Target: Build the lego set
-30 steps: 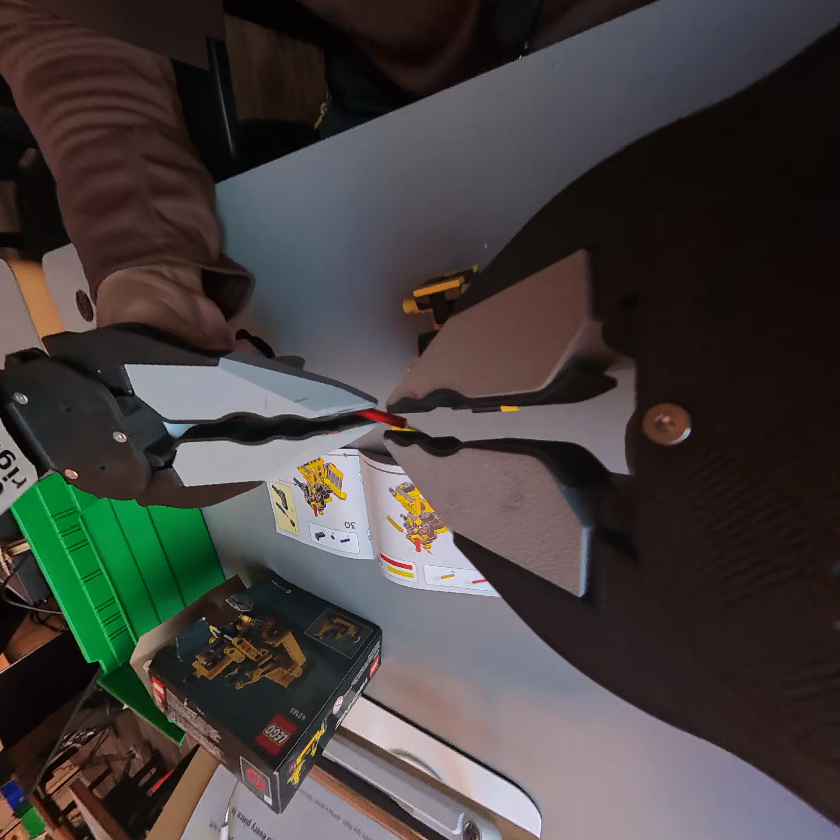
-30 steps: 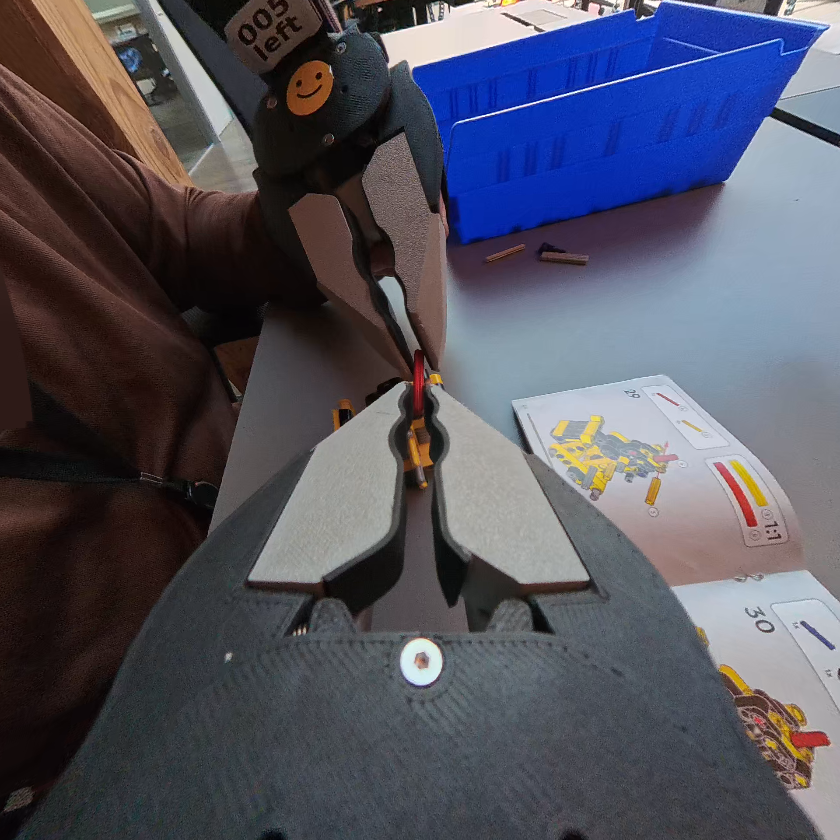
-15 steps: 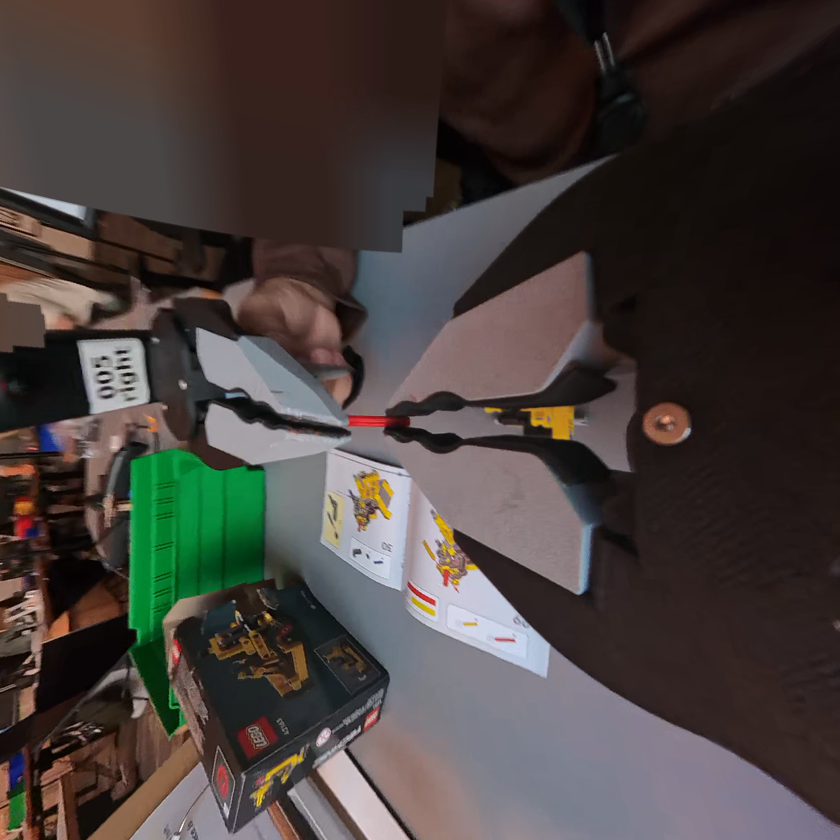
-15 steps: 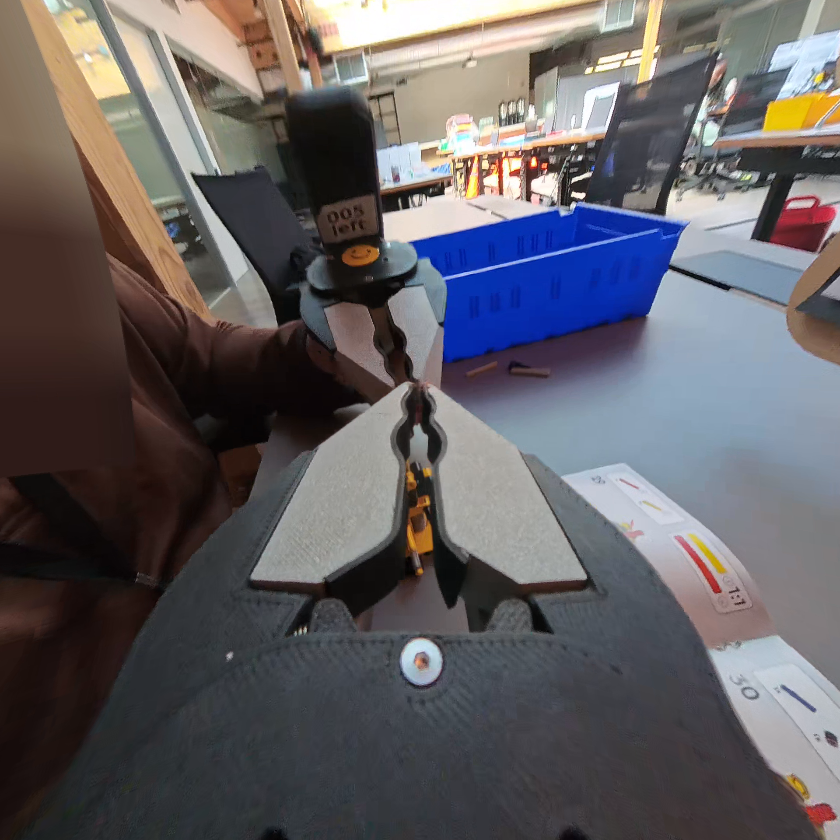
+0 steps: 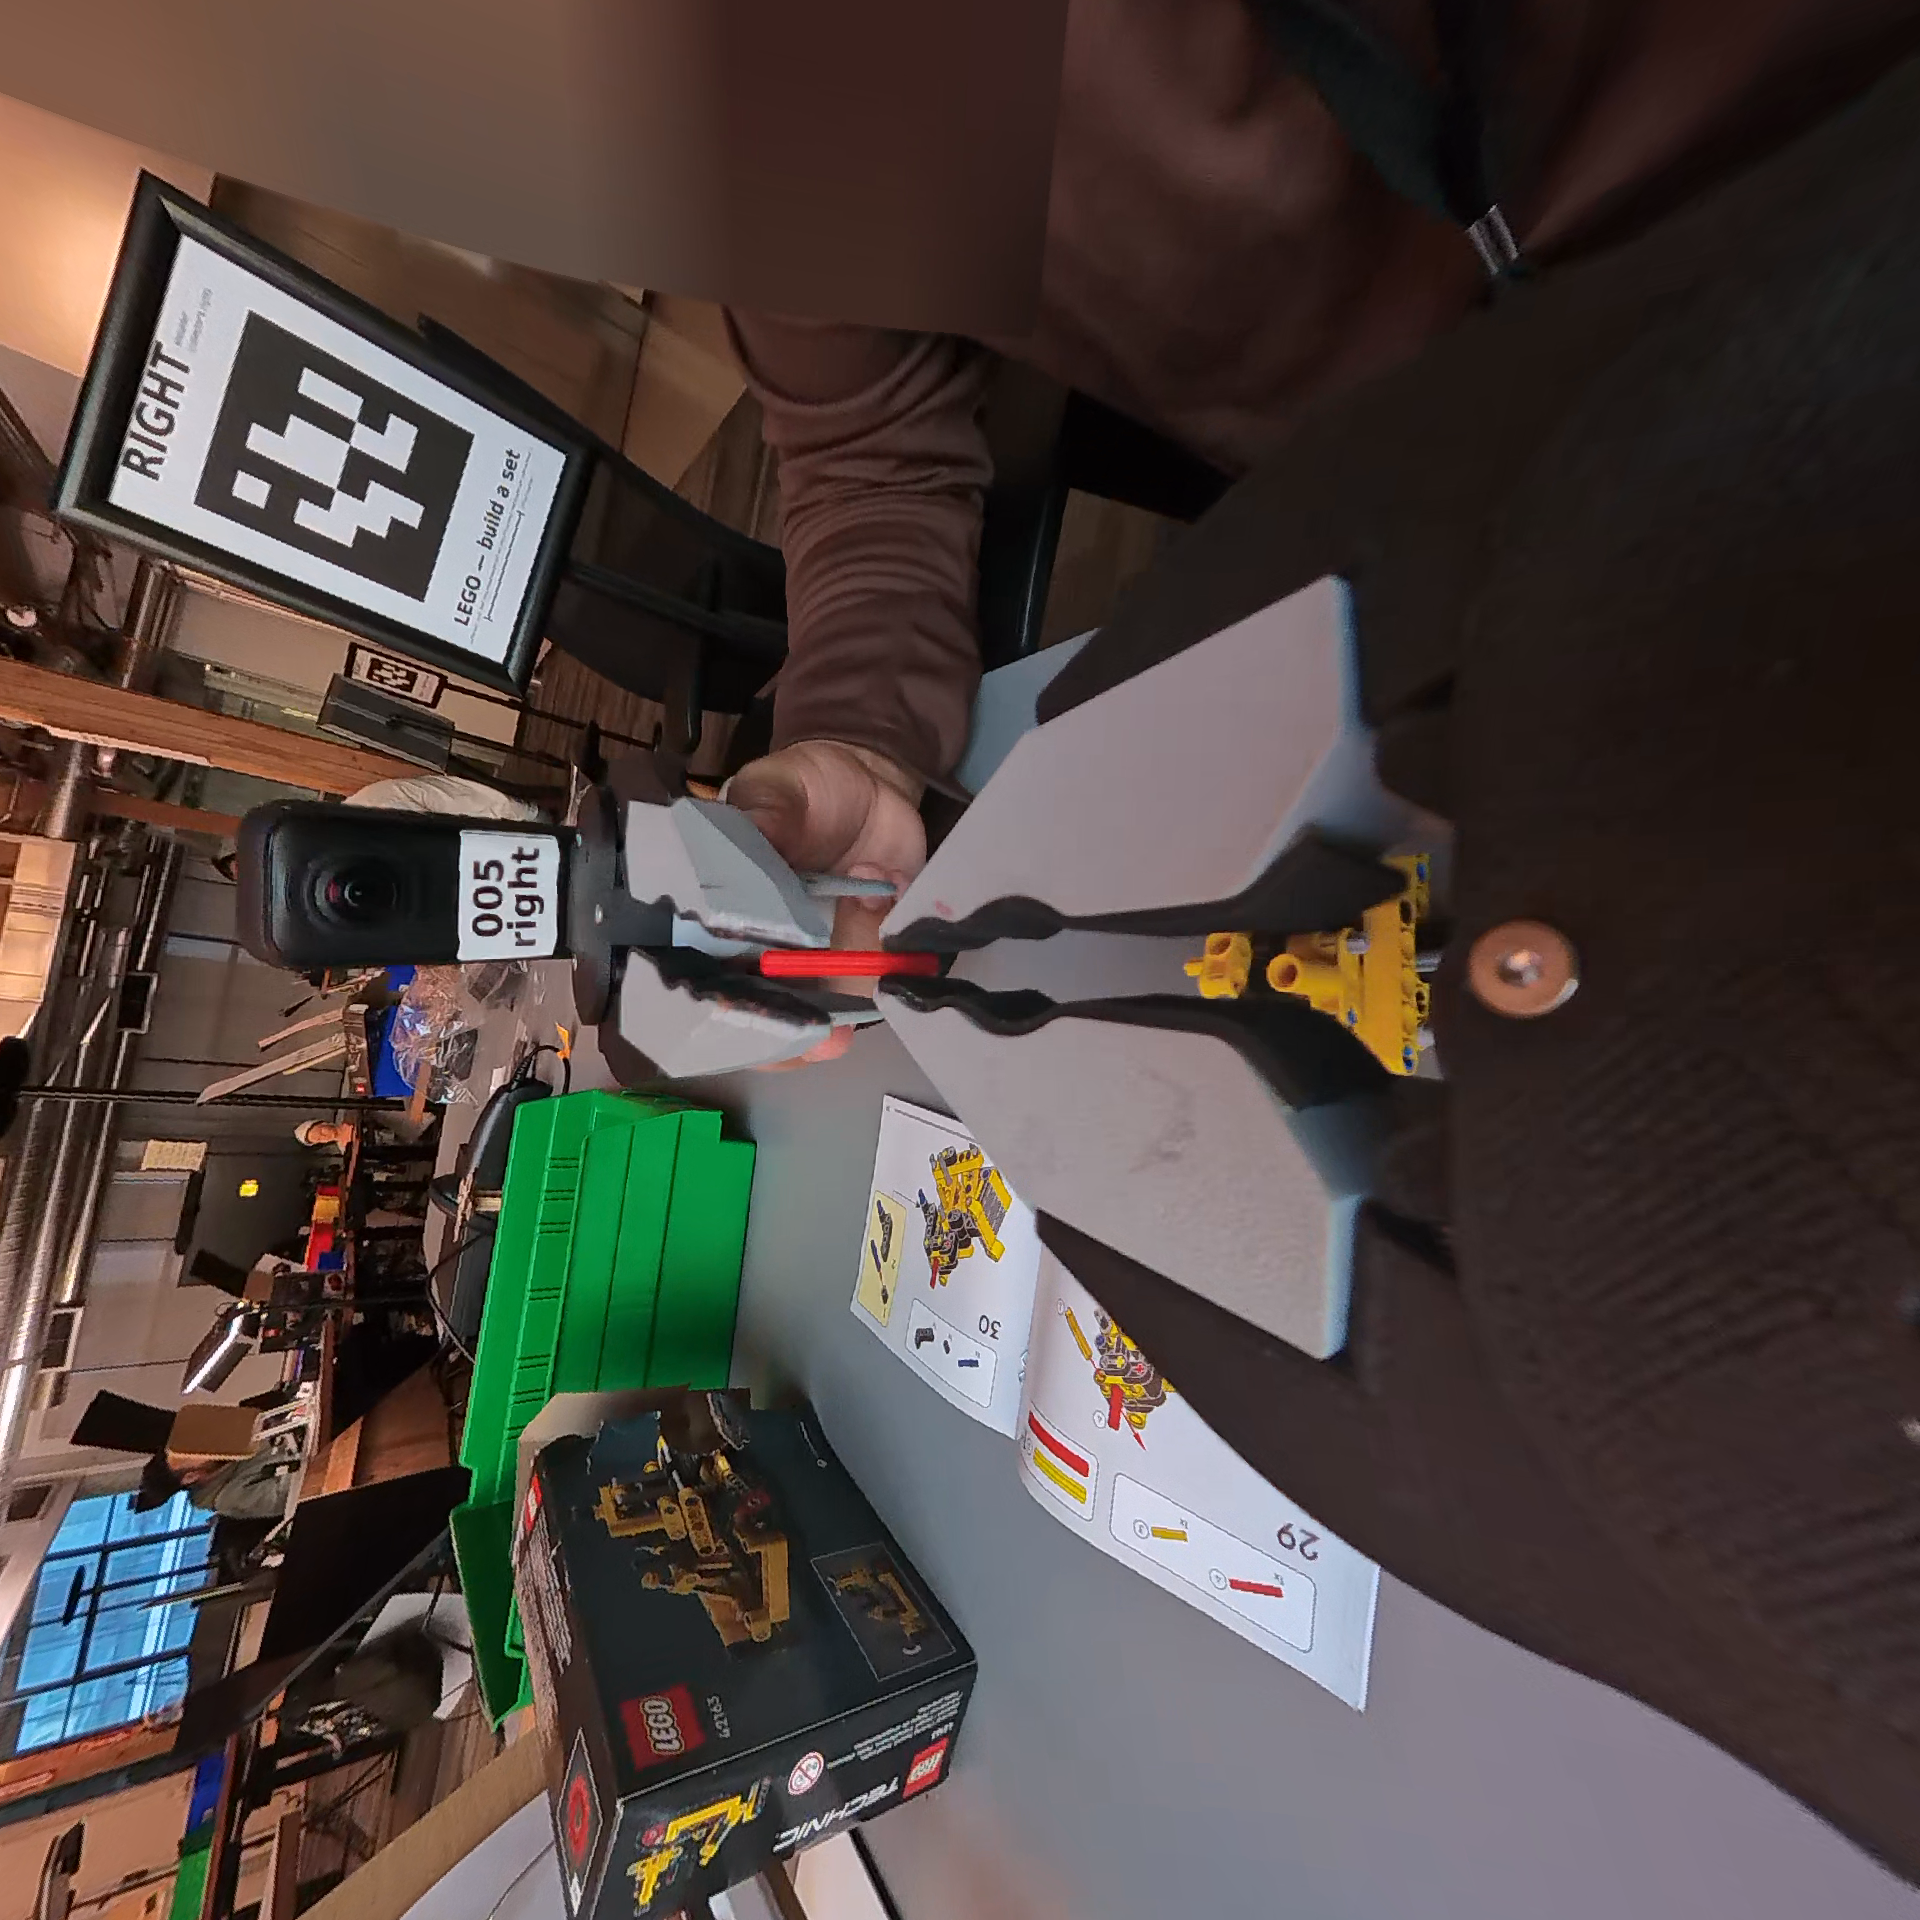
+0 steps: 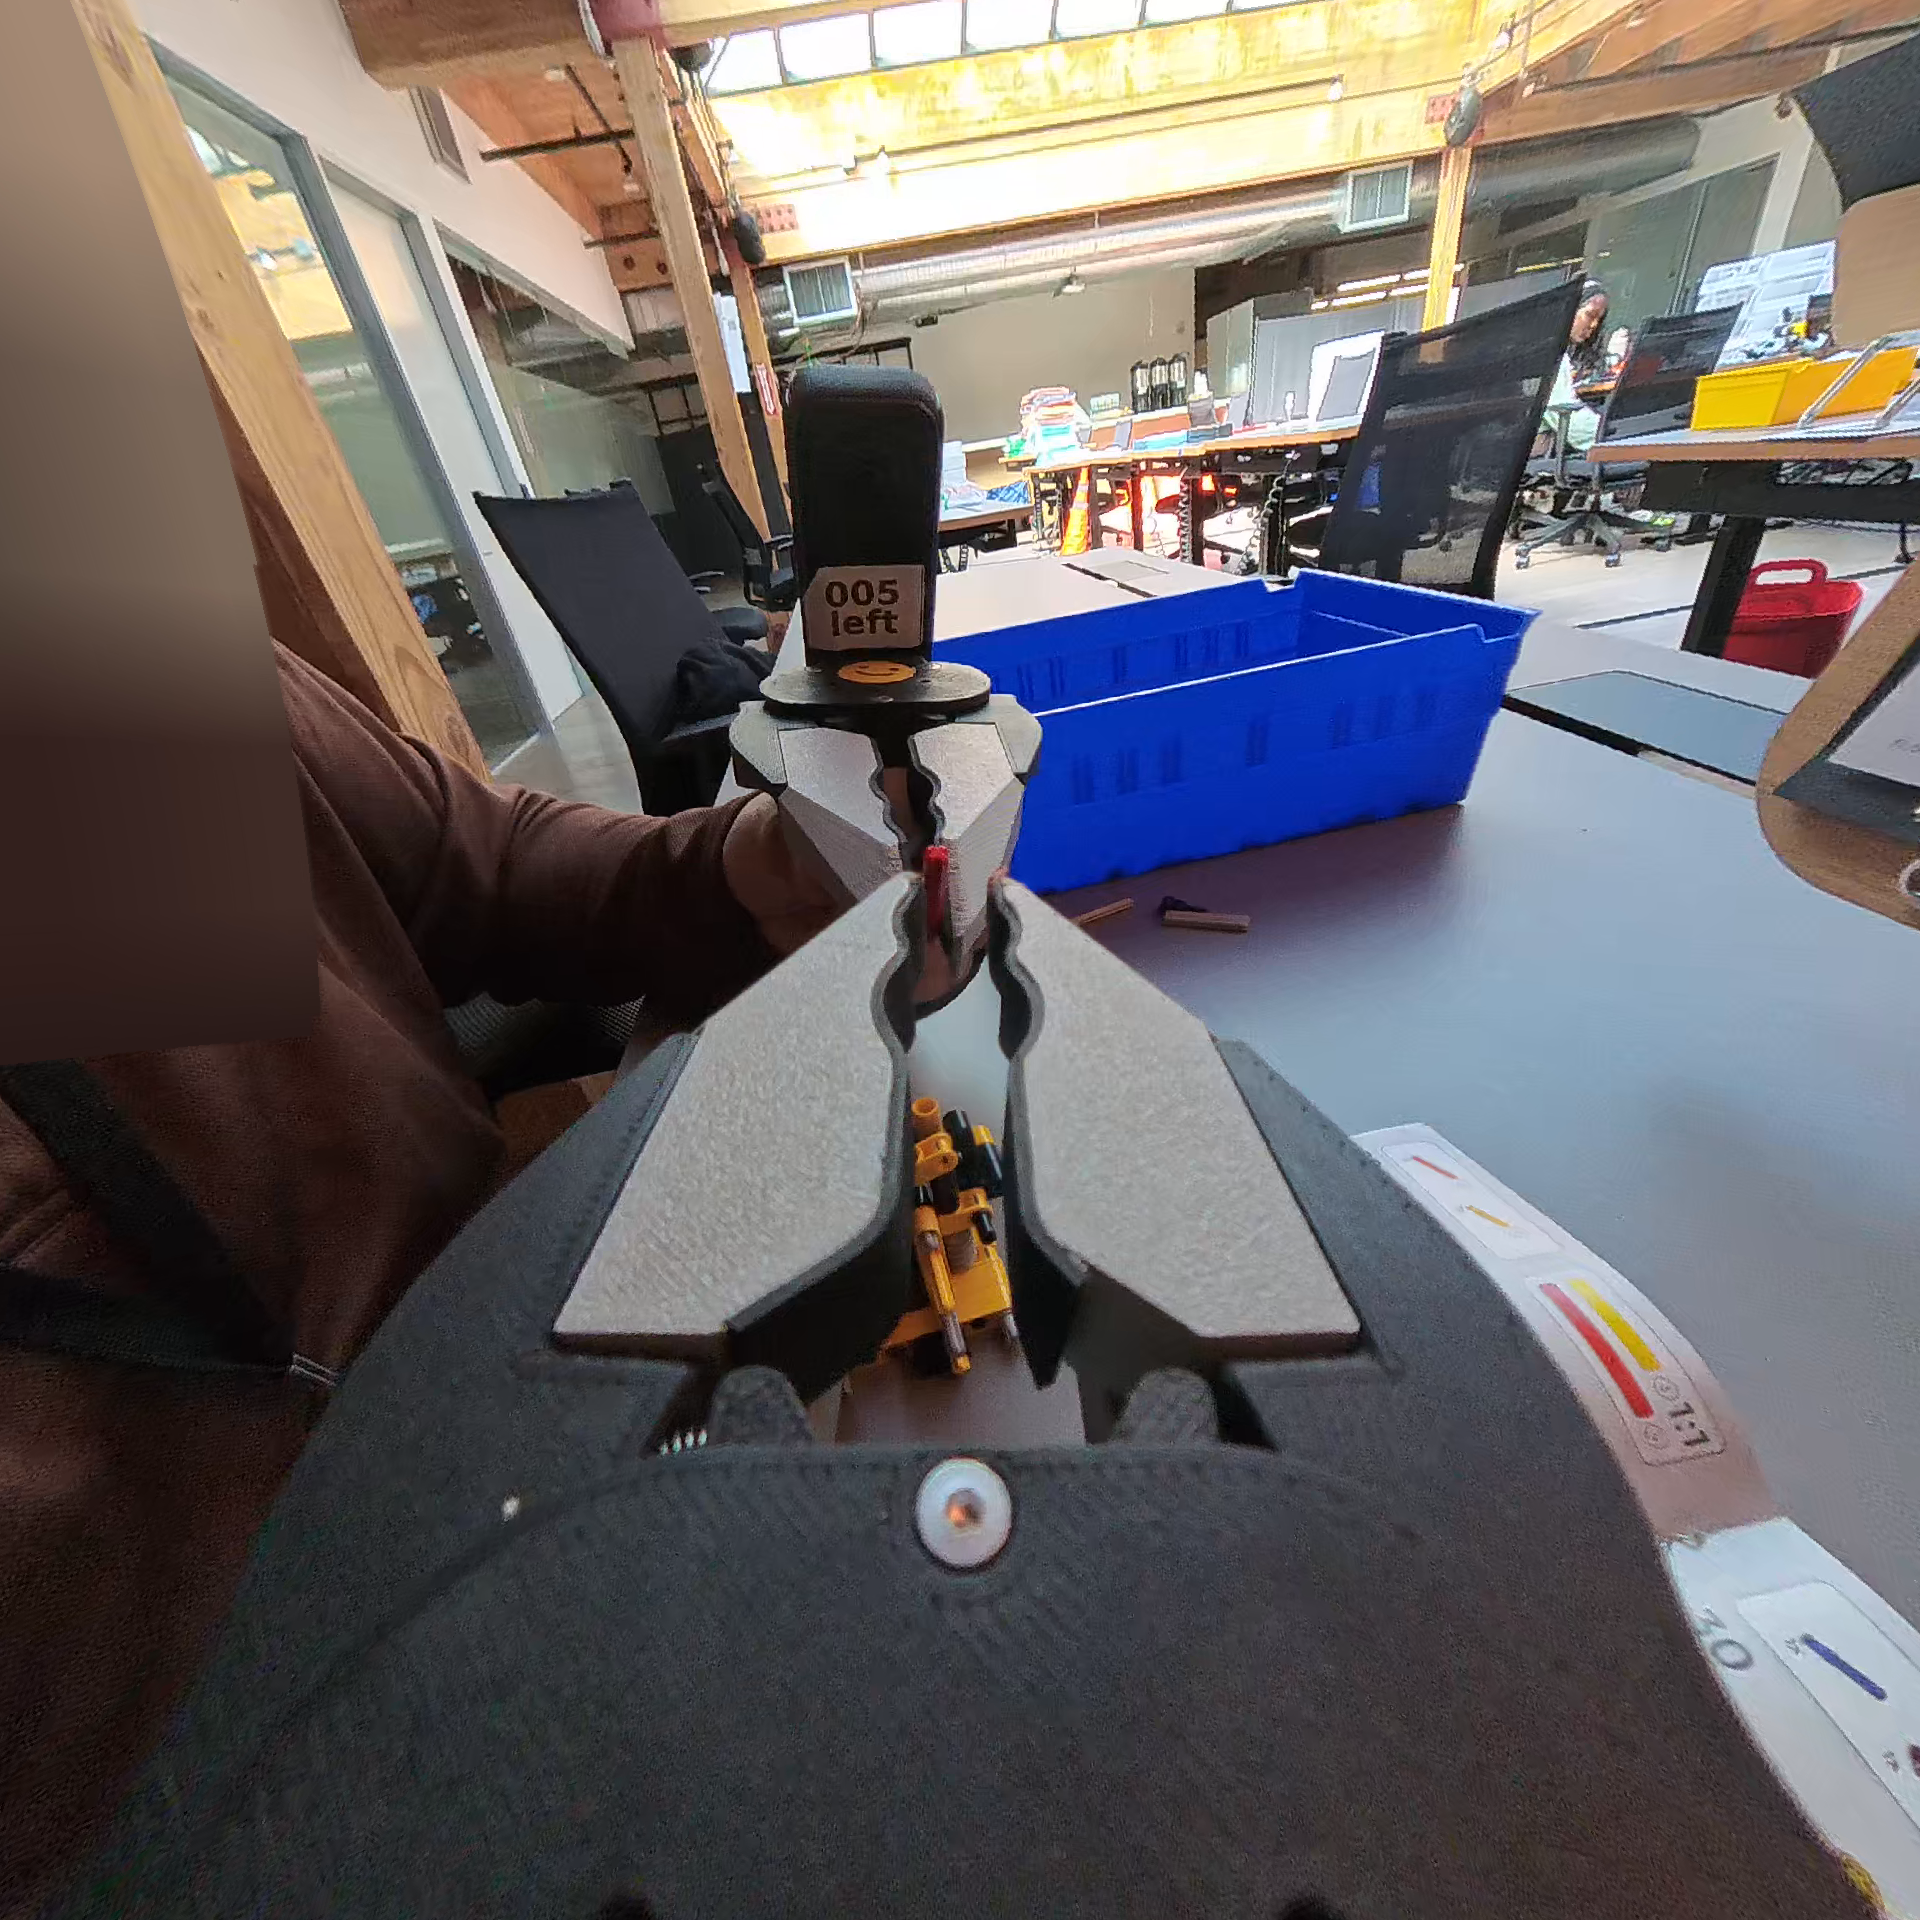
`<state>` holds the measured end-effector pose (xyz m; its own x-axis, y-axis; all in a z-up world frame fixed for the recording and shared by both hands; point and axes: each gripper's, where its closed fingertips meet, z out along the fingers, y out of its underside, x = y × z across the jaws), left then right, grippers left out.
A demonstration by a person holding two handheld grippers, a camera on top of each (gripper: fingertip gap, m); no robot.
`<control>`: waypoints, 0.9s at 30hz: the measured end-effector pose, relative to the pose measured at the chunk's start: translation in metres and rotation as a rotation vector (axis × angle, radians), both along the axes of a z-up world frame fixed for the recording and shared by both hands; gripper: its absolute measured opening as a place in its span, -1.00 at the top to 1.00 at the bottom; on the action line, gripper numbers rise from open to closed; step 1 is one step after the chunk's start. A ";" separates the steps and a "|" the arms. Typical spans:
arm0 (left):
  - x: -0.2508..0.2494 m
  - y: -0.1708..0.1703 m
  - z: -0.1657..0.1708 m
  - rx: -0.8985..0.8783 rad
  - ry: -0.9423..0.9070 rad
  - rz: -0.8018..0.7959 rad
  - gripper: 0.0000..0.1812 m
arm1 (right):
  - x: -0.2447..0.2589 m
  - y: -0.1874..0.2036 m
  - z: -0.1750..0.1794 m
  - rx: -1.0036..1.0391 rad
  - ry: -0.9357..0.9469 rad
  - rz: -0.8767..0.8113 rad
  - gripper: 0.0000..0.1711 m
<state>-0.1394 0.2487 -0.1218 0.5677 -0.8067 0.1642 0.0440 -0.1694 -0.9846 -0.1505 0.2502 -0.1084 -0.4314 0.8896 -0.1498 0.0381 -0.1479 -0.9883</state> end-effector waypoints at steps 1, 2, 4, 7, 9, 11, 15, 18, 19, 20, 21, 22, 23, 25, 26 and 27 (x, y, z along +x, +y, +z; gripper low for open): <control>0.000 0.001 -0.001 -0.003 0.003 0.005 0.98 | -0.001 -0.001 -0.001 0.002 -0.006 0.003 0.94; -0.001 0.001 -0.001 -0.004 0.004 0.009 0.99 | -0.001 -0.001 -0.001 0.005 -0.004 0.004 0.97; -0.002 0.001 -0.003 -0.019 0.010 0.012 0.98 | -0.001 -0.002 -0.001 0.015 -0.001 0.006 0.99; -0.001 0.001 -0.005 -0.028 0.027 0.015 0.98 | -0.001 -0.004 -0.002 0.011 -0.010 0.019 0.94; 0.000 0.001 -0.006 -0.028 0.031 0.016 0.98 | -0.001 -0.004 -0.003 0.010 -0.016 0.018 0.99; 0.000 0.001 -0.006 -0.028 0.029 0.018 0.99 | -0.001 -0.003 -0.003 0.026 -0.015 0.009 1.00; 0.000 0.002 -0.007 -0.031 0.030 0.022 0.98 | -0.003 -0.004 -0.003 0.017 -0.019 0.009 1.00; 0.001 0.003 -0.008 -0.039 0.031 0.021 0.99 | -0.005 -0.005 -0.003 0.012 -0.017 0.007 1.00; 0.002 0.003 -0.009 -0.045 0.036 0.020 0.98 | -0.006 -0.006 -0.003 0.015 -0.020 0.007 1.00; 0.002 0.003 -0.010 -0.050 0.045 0.022 0.98 | -0.007 -0.006 -0.005 0.023 -0.026 0.004 1.00; 0.003 0.003 -0.012 -0.052 0.053 0.023 0.98 | -0.008 -0.008 -0.006 0.034 -0.031 0.002 1.00; 0.003 0.003 -0.013 -0.054 0.062 0.023 0.98 | -0.009 -0.009 -0.008 0.047 -0.037 0.000 1.00; 0.004 0.003 -0.015 -0.055 0.069 0.024 0.98 | -0.010 -0.009 -0.009 0.062 -0.042 -0.005 1.00; 0.004 0.003 -0.016 -0.058 0.079 0.026 0.98 | -0.011 -0.010 -0.011 0.083 -0.047 -0.012 1.00; 0.003 0.003 -0.017 -0.060 0.084 0.027 0.98 | -0.011 -0.010 -0.012 0.083 -0.050 -0.011 1.00; 0.003 0.003 -0.018 -0.060 0.091 0.029 0.98 | -0.011 -0.010 -0.012 0.076 -0.053 -0.008 1.00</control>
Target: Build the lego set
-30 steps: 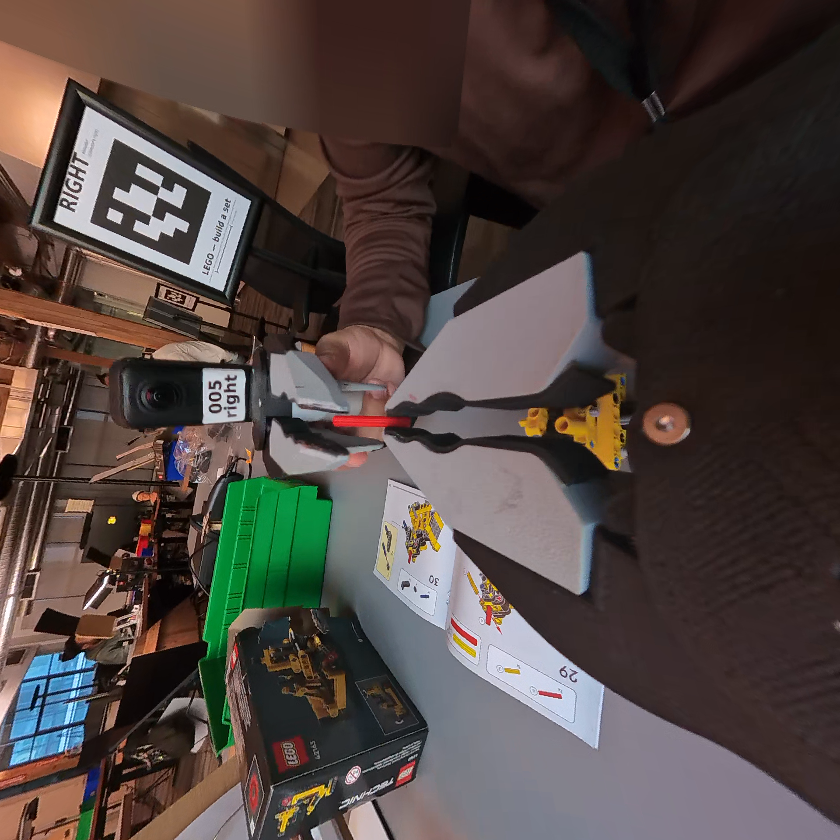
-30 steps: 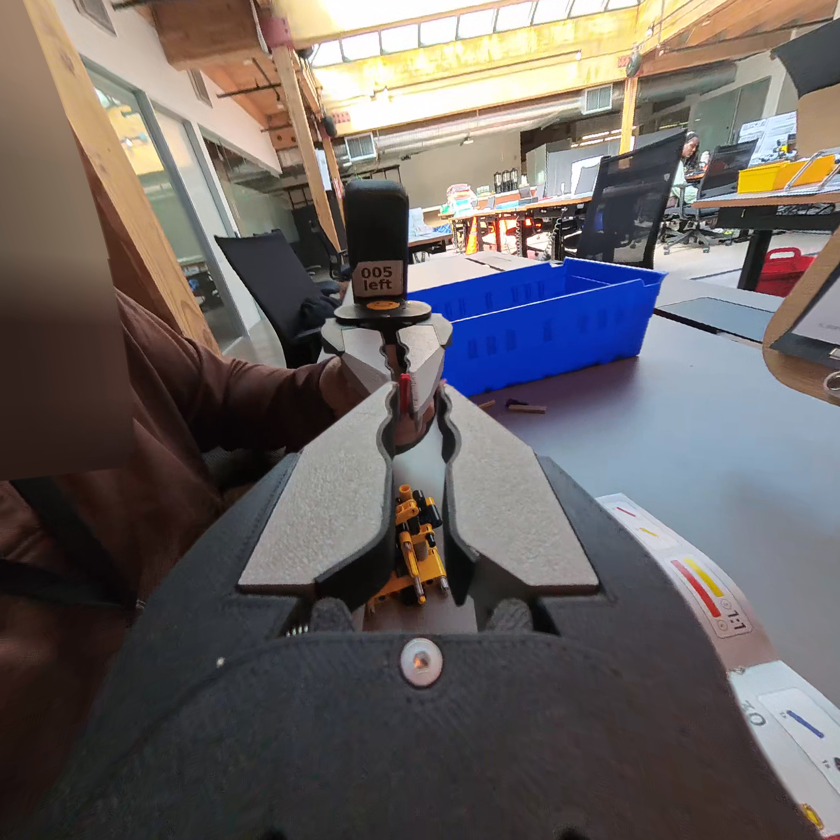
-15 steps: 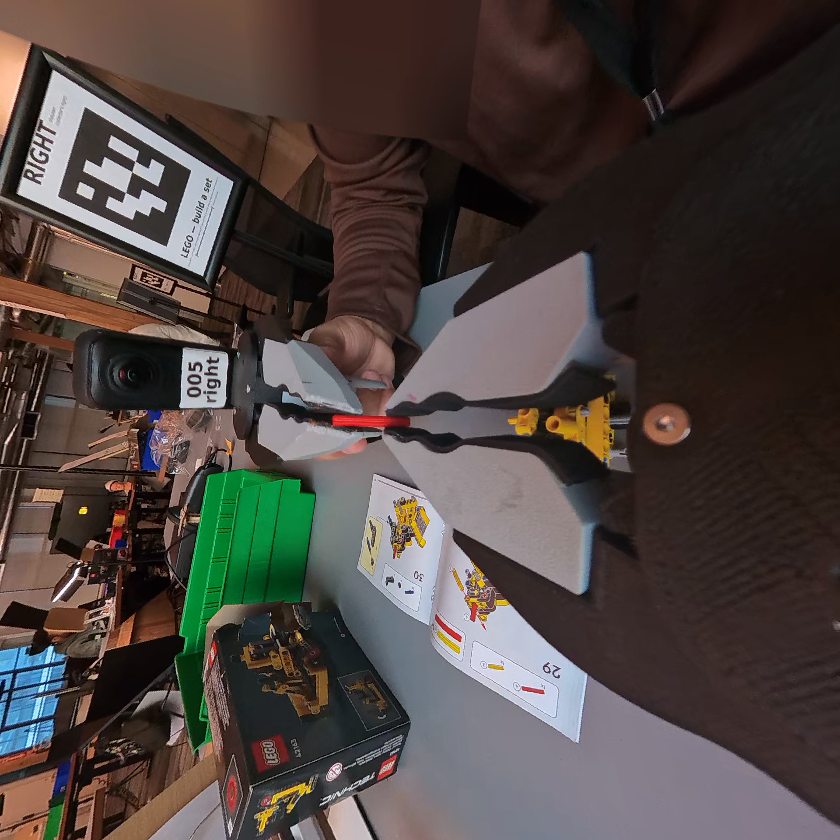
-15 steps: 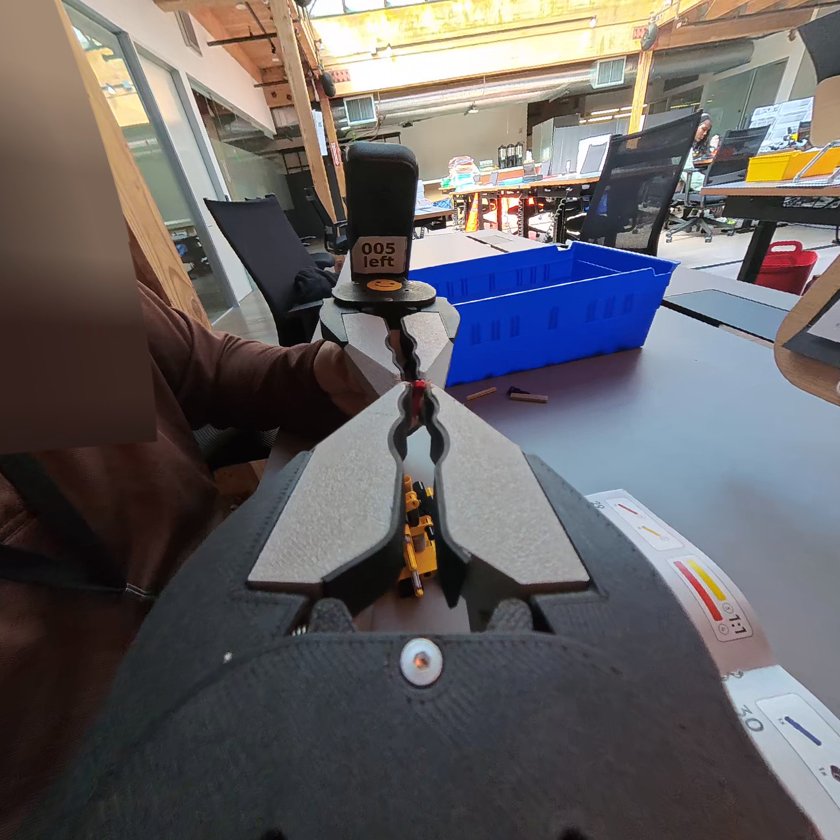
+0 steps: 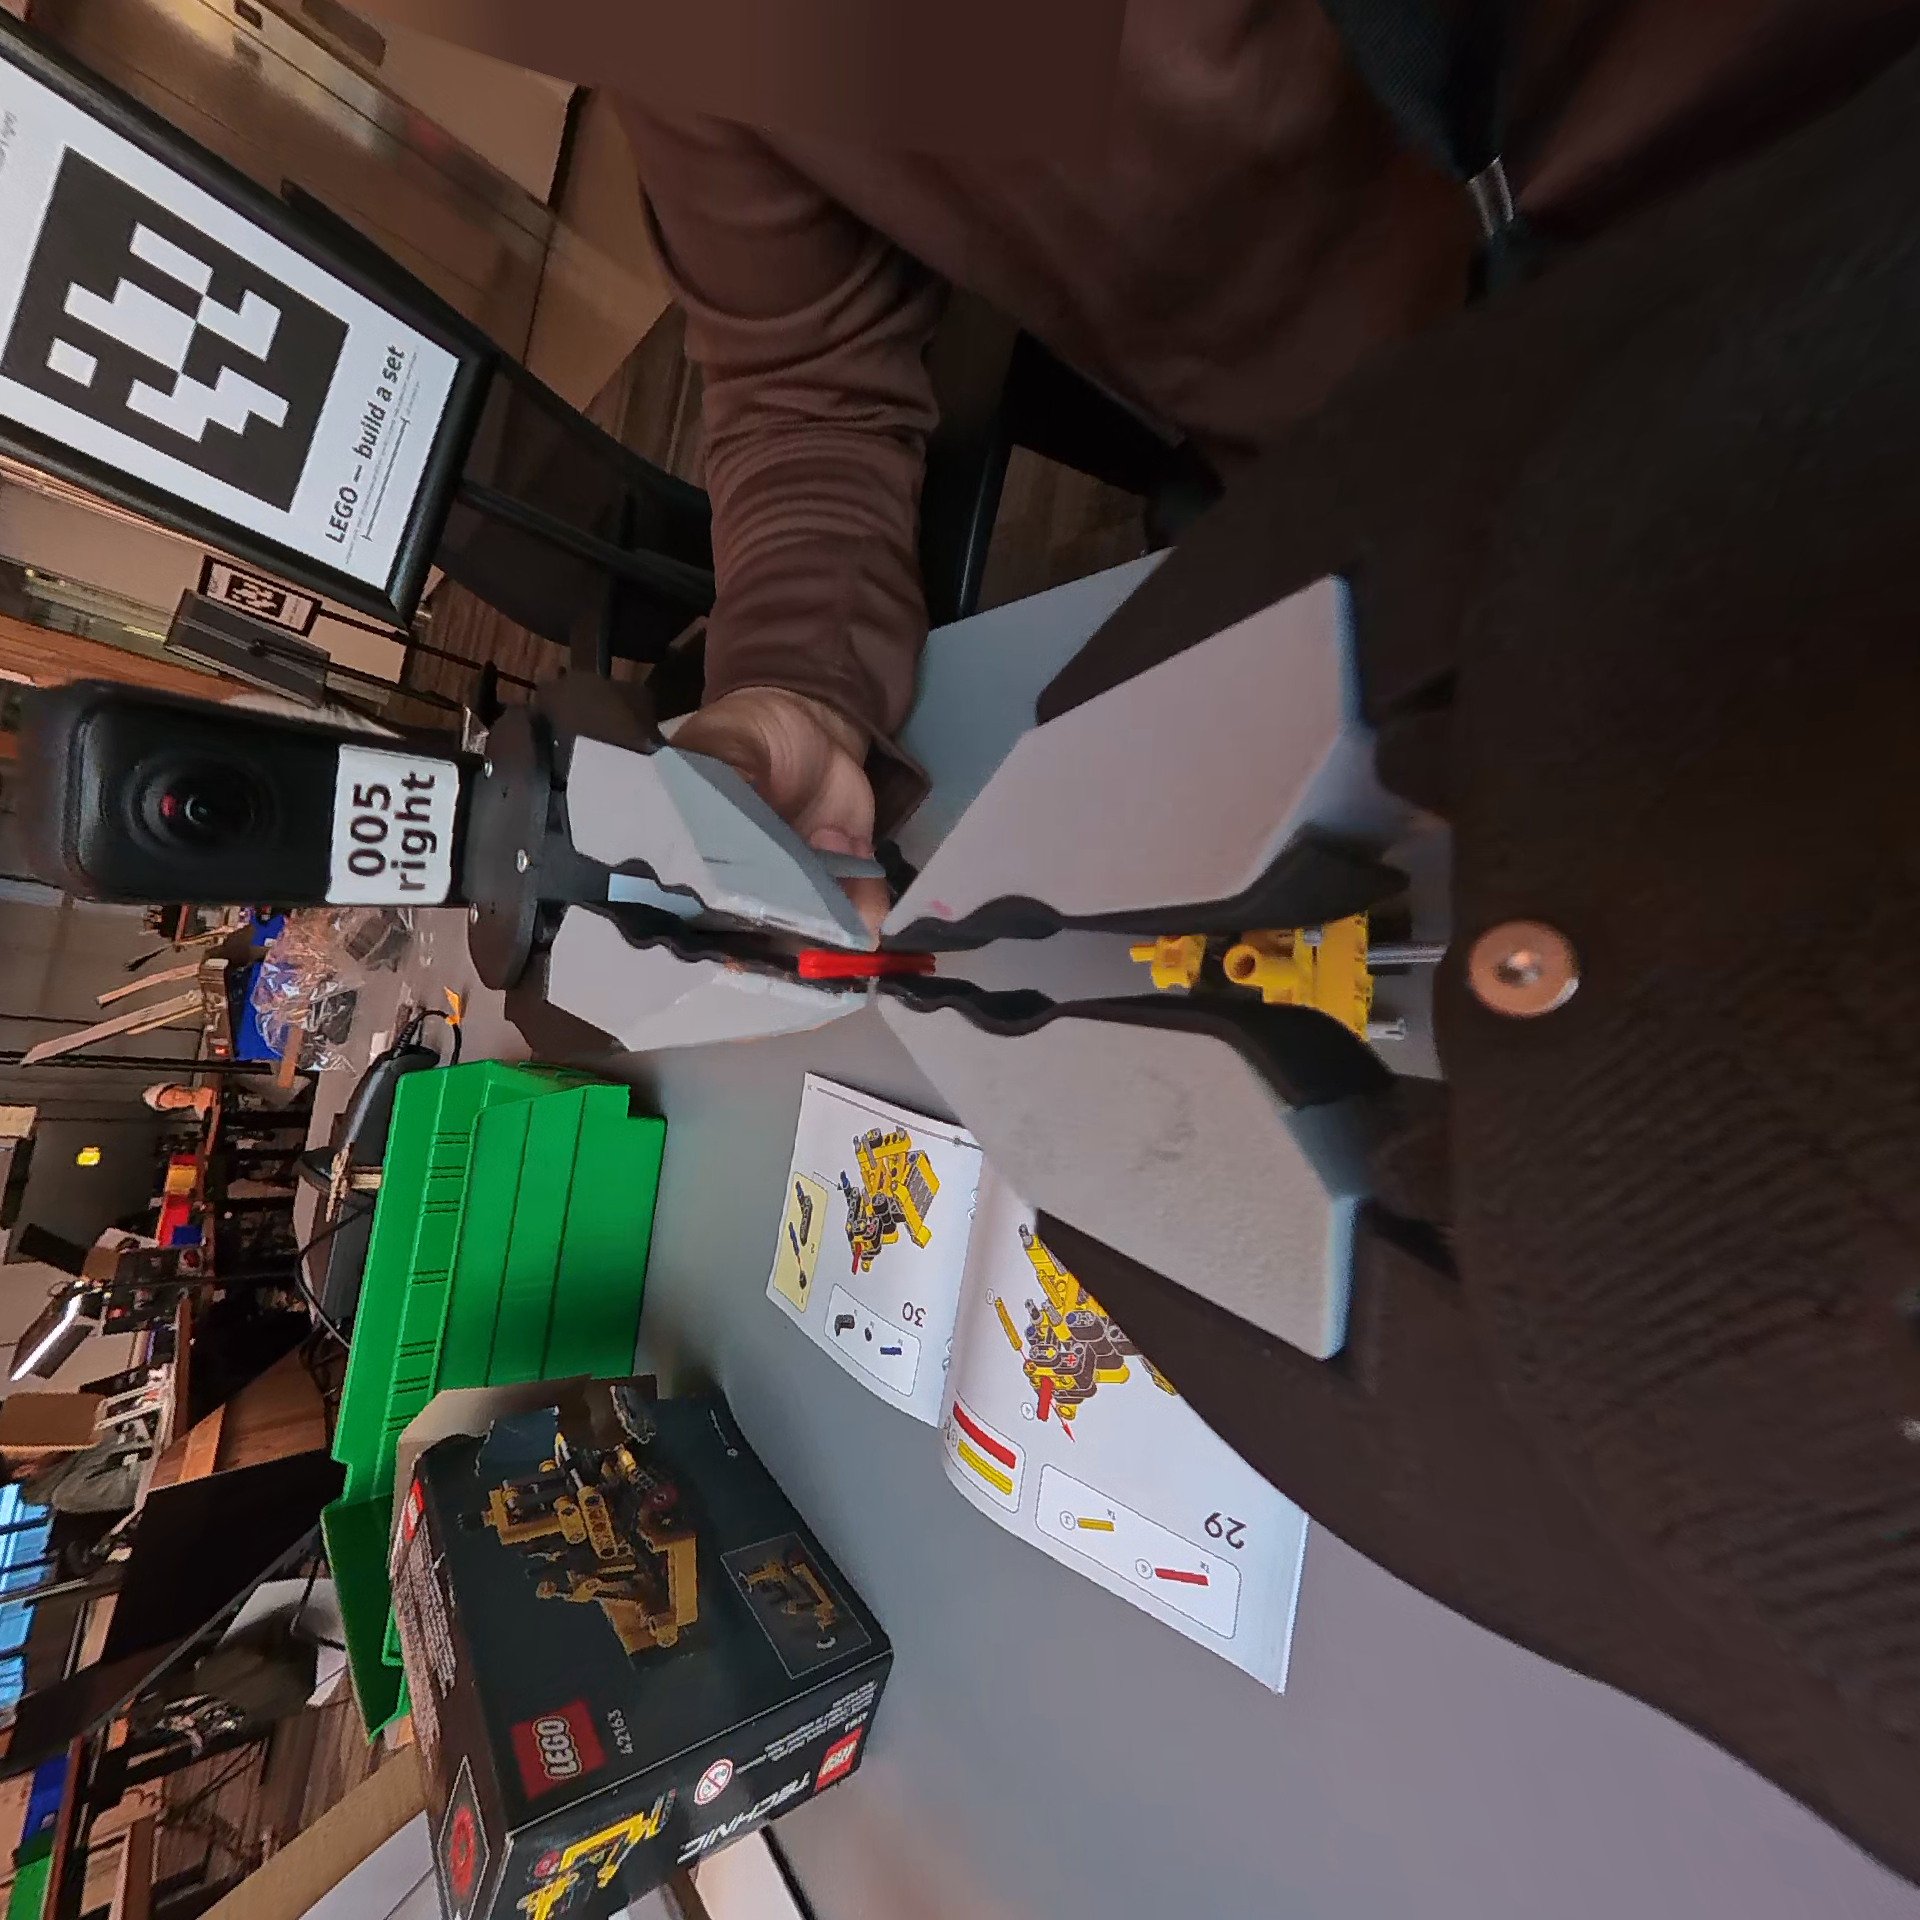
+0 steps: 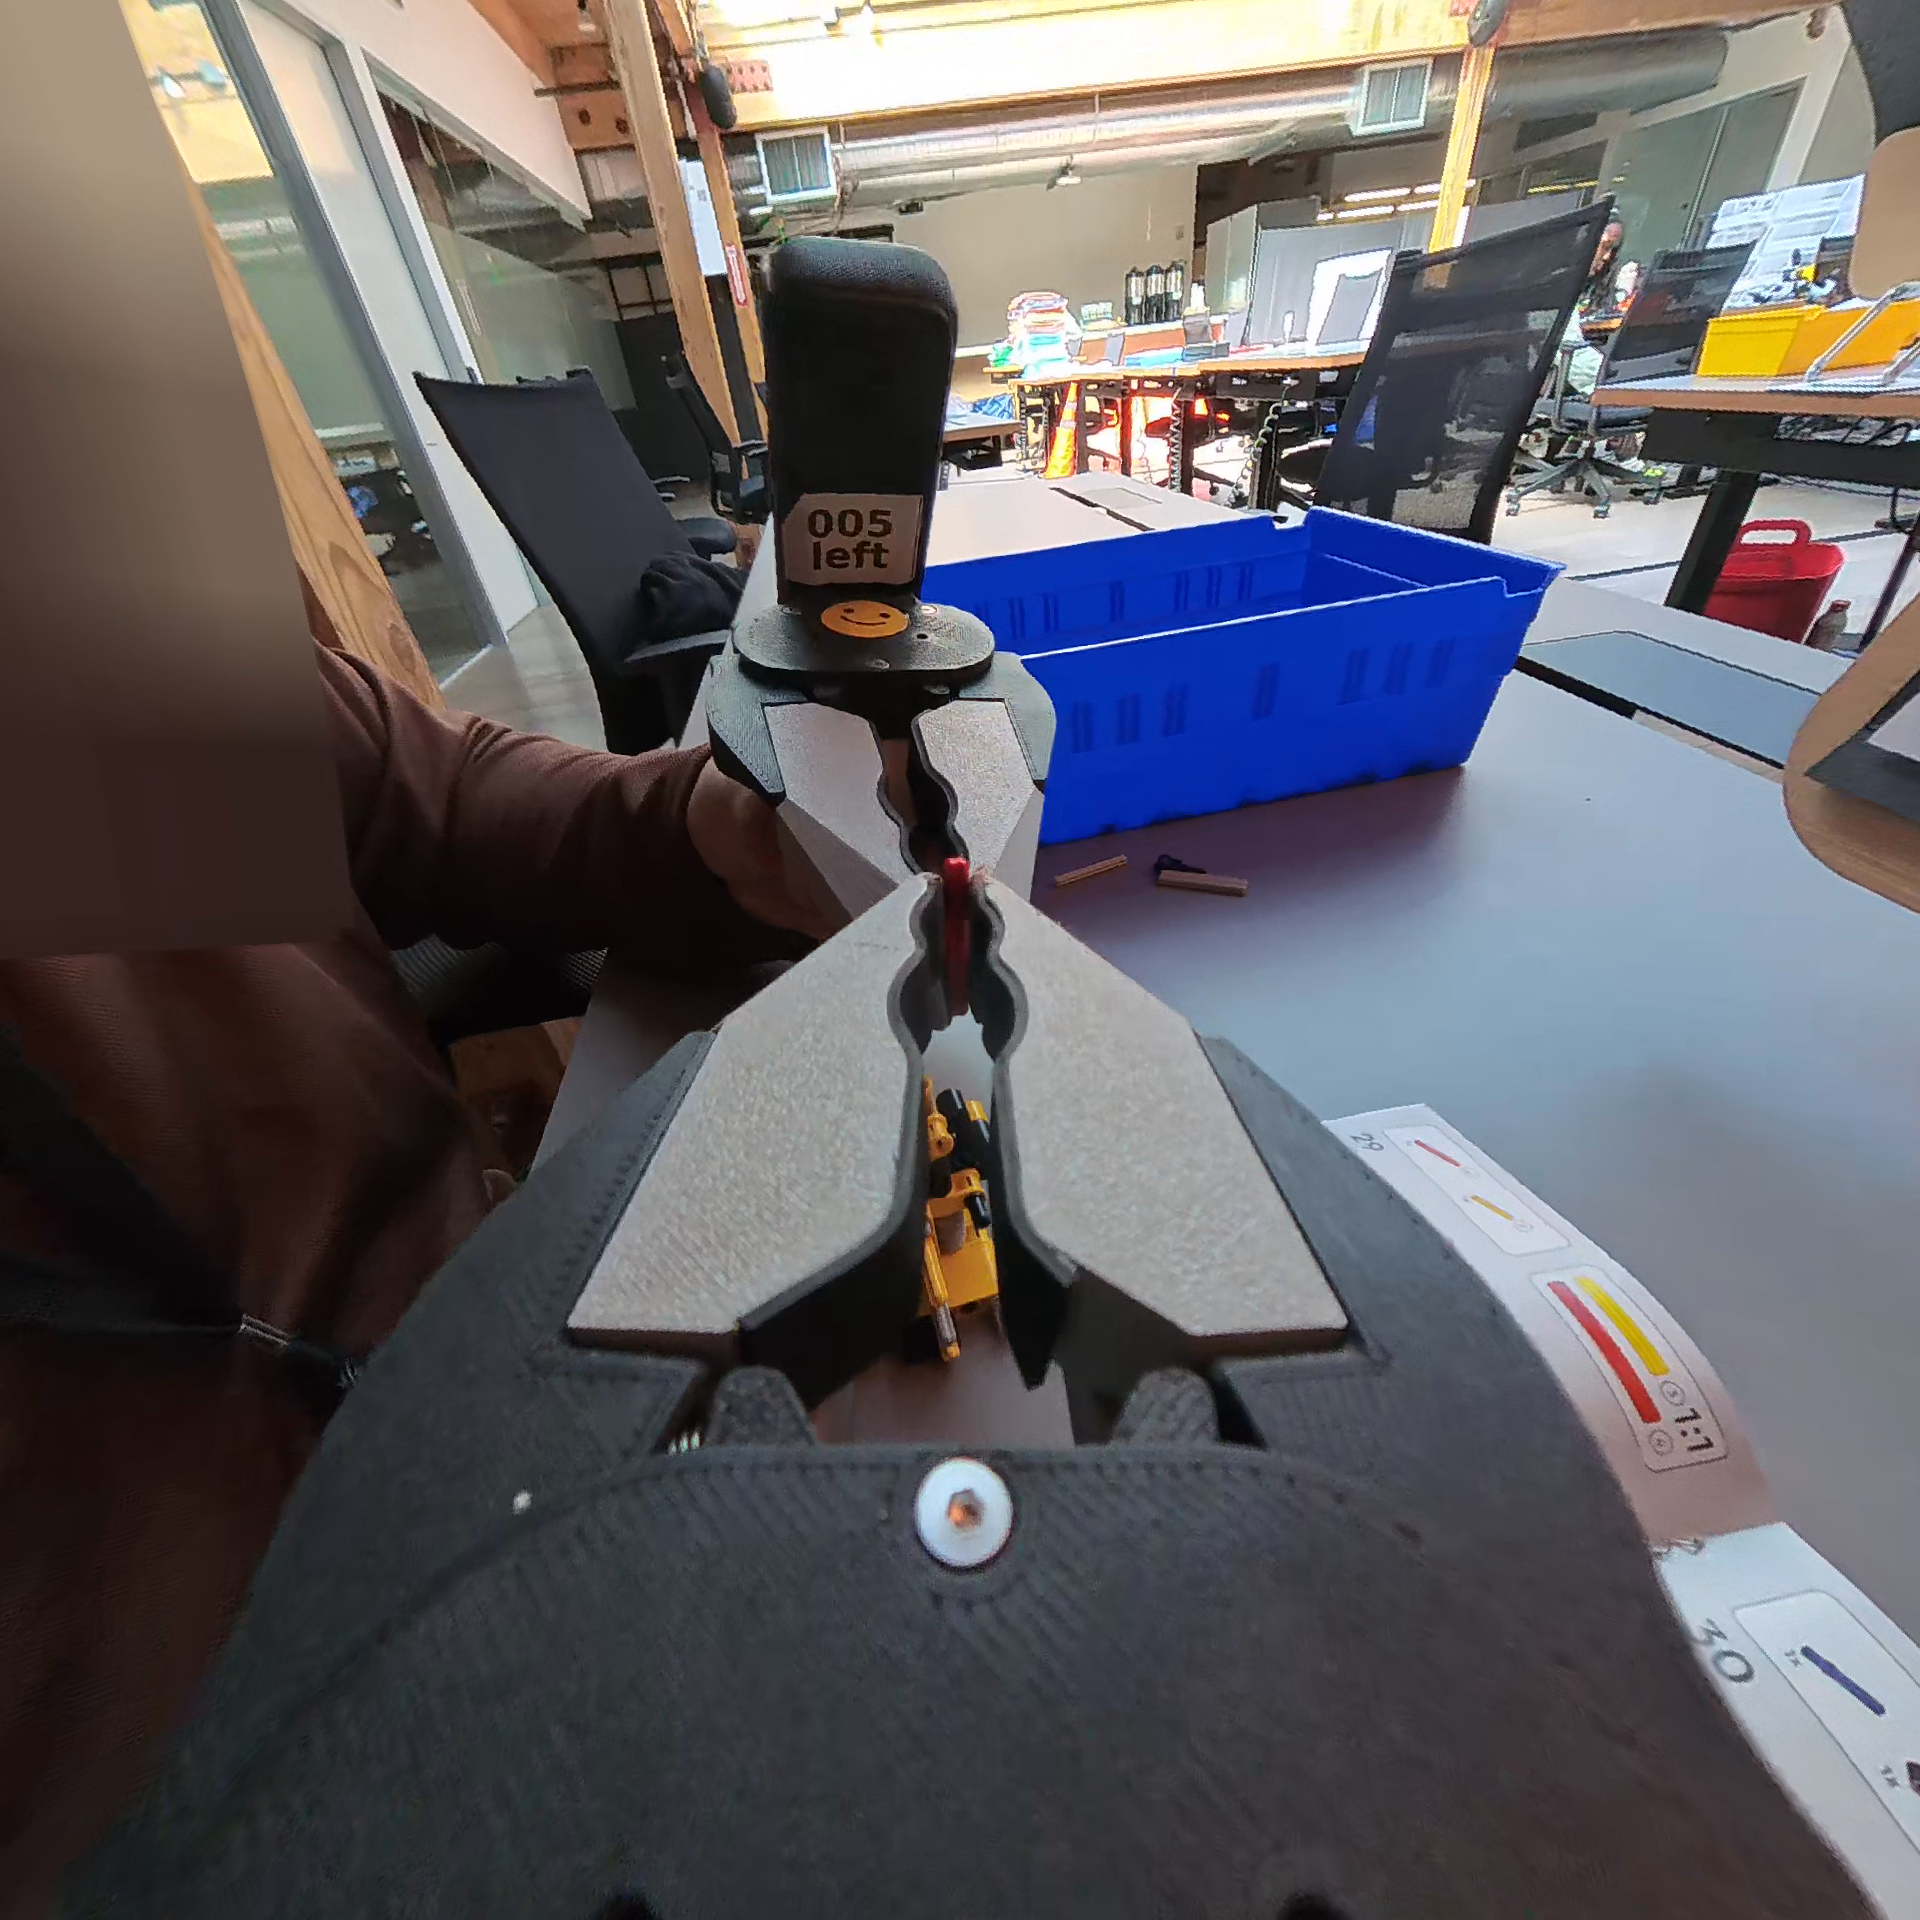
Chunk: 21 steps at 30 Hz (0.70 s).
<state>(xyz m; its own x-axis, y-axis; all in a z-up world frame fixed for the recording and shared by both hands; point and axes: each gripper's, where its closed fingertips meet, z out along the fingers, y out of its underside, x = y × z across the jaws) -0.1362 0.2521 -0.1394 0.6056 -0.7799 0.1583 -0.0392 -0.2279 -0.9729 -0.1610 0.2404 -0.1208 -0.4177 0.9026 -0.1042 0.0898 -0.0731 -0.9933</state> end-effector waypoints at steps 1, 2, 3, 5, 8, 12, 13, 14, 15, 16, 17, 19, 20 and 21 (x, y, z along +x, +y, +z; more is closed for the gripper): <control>0.000 0.000 -0.001 0.002 0.008 0.002 0.98 | 0.000 0.000 0.000 -0.007 -0.002 0.002 1.00; -0.001 0.000 -0.001 0.004 0.017 0.003 0.98 | 0.001 0.001 -0.001 -0.012 -0.003 0.006 1.00; -0.001 0.000 -0.002 0.006 0.027 0.004 0.99 | 0.001 0.000 -0.001 -0.016 -0.006 0.012 1.00; -0.001 0.001 -0.004 0.015 0.054 0.017 0.99 | 0.002 0.000 -0.003 -0.017 -0.015 0.020 0.98; -0.003 0.002 -0.006 0.027 0.090 0.034 0.99 | 0.001 0.001 -0.007 -0.004 -0.034 0.015 0.96; -0.004 0.002 -0.008 0.028 0.116 0.043 0.99 | 0.000 0.002 -0.010 0.019 -0.045 0.003 0.99; -0.004 0.003 -0.009 0.025 0.114 0.044 0.99 | 0.000 0.002 -0.010 0.023 -0.047 0.001 1.00; -0.004 0.003 -0.009 0.018 0.109 0.042 0.99 | 0.000 0.002 -0.011 0.031 -0.047 -0.002 1.00; -0.004 0.003 -0.009 0.011 0.102 0.040 0.99 | 0.000 0.002 -0.011 0.039 -0.046 -0.007 1.00; -0.004 0.003 -0.008 0.007 0.095 0.039 0.99 | 0.000 0.003 -0.010 0.045 -0.043 -0.012 1.00; -0.005 0.003 -0.008 0.006 0.090 0.040 0.99 | 0.000 0.003 -0.010 0.049 -0.040 -0.017 1.00; -0.010 0.005 -0.010 0.008 0.125 0.062 0.89 | 0.001 0.006 -0.008 0.038 -0.031 -0.024 0.99; -0.017 0.008 -0.014 0.001 0.172 0.094 0.74 | 0.002 0.008 -0.005 0.020 -0.021 -0.027 1.00; -0.024 0.009 -0.018 -0.011 0.212 0.119 0.64 | 0.003 0.012 -0.003 0.001 -0.014 -0.035 1.00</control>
